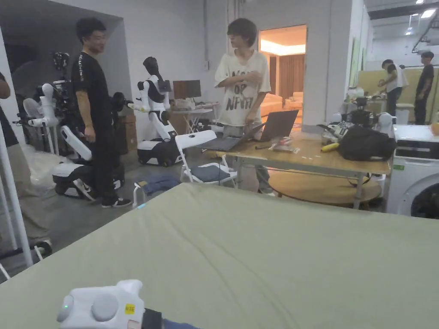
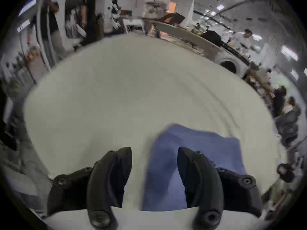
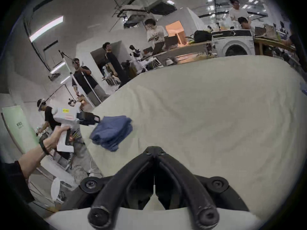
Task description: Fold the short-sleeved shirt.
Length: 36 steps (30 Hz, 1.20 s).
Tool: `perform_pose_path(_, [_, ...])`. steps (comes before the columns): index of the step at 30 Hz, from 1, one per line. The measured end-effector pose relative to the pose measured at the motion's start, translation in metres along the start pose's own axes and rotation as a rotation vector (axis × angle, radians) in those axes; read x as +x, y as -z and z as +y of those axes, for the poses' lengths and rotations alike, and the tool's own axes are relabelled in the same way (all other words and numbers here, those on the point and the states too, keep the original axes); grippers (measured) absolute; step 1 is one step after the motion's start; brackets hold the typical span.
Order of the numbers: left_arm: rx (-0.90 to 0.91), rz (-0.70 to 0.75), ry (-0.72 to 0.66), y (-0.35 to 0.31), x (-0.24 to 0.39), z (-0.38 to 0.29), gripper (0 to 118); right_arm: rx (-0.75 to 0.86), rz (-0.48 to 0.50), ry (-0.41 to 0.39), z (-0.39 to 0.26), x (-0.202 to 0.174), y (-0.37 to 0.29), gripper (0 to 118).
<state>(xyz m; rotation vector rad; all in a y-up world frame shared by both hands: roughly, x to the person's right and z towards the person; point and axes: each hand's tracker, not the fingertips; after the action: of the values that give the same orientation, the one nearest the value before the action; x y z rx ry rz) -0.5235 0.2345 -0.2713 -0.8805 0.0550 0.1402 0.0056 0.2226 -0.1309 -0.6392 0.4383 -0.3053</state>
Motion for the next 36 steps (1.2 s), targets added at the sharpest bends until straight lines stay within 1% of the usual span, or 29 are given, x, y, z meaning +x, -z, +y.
perform_pose_path(2, [0.113, 0.005, 0.013, -0.029, 0.008, 0.007, 56, 0.042, -0.072, -0.018, 0.005, 0.013, -0.016, 0])
perform_pose_path(3, [0.170, -0.020, 0.011, -0.046, 0.014, 0.008, 56, 0.063, -0.113, -0.051, 0.007, 0.018, -0.025, 0])
perform_pose_path(5, [0.288, -0.193, 0.014, -0.087, 0.032, 0.004, 56, 0.139, -0.207, -0.149, 0.011, 0.022, -0.049, 0])
perform_pose_path(6, [0.380, -0.255, 0.008, -0.110, 0.045, -0.002, 56, 0.177, -0.251, -0.186, 0.013, 0.026, -0.059, 0])
perform_pose_path(7, [0.466, -0.287, 0.024, -0.129, 0.060, -0.008, 56, 0.205, -0.272, -0.201, 0.017, 0.030, -0.069, 0])
perform_pose_path(8, [0.531, -0.298, 0.070, -0.148, 0.080, -0.014, 56, 0.241, -0.286, -0.213, 0.021, 0.034, -0.080, 0])
perform_pose_path(10, [0.655, -0.266, 0.155, -0.183, 0.120, -0.022, 56, 0.304, -0.317, -0.205, 0.030, 0.040, -0.101, 0])
perform_pose_path(13, [0.802, -0.277, 0.270, -0.216, 0.180, -0.036, 56, 0.388, -0.370, -0.221, 0.043, 0.045, -0.131, 0])
perform_pose_path(15, [0.869, -0.308, 0.291, -0.224, 0.215, -0.044, 56, 0.436, -0.419, -0.247, 0.047, 0.046, -0.150, 0])
perform_pose_path(17, [0.891, -0.323, 0.290, -0.230, 0.247, -0.049, 54, 0.461, -0.509, -0.283, 0.050, 0.041, -0.163, 0])
perform_pose_path(18, [0.920, -0.306, 0.243, -0.229, 0.260, -0.050, 44, 0.490, -0.572, -0.297, 0.054, 0.036, -0.168, 0])
perform_pose_path(19, [0.942, -0.307, 0.216, -0.230, 0.273, -0.053, 34, 0.523, -0.578, -0.305, 0.058, 0.033, -0.173, 0])
perform_pose_path(20, [0.948, -0.328, 0.217, -0.230, 0.284, -0.056, 25, 0.555, -0.552, -0.314, 0.062, 0.032, -0.177, 0])
perform_pose_path(21, [0.929, -0.343, 0.215, -0.230, 0.294, -0.059, 13, 0.584, -0.540, -0.321, 0.065, 0.030, -0.179, 0])
perform_pose_path(22, [0.918, -0.353, 0.207, -0.228, 0.302, -0.063, 0, 0.584, -0.550, -0.320, 0.067, 0.029, -0.180, 0])
perform_pose_path(23, [0.913, -0.362, 0.212, -0.227, 0.309, -0.070, 0, 0.578, -0.564, -0.316, 0.068, 0.026, -0.181, 0])
perform_pose_path(24, [0.914, -0.352, 0.222, -0.227, 0.314, -0.079, 0, 0.564, -0.598, -0.305, 0.066, 0.024, -0.182, 0])
perform_pose_path(25, [0.902, -0.324, 0.239, -0.228, 0.316, -0.085, 0, 0.573, -0.620, -0.302, 0.062, 0.022, -0.182, 0])
perform_pose_path(27, [0.848, -0.278, 0.270, -0.226, 0.315, -0.087, 0, 0.573, -0.613, -0.292, 0.055, 0.023, -0.181, 0])
perform_pose_path(29, [0.861, -0.268, 0.279, -0.226, 0.312, -0.091, 0, 0.532, -0.591, -0.264, 0.051, 0.026, -0.177, 0])
perform_pose_path(30, [0.848, -0.281, 0.253, -0.224, 0.310, -0.089, 0, 0.523, -0.599, -0.253, 0.049, 0.026, -0.174, 0])
perform_pose_path(32, [0.853, -0.345, 0.201, -0.225, 0.303, -0.089, 0, 0.515, -0.600, -0.255, 0.047, 0.025, -0.171, 0])
perform_pose_path(36, [0.872, -0.332, 0.227, -0.232, 0.305, -0.088, 0, 0.531, -0.590, -0.239, 0.048, 0.023, -0.172, 0])
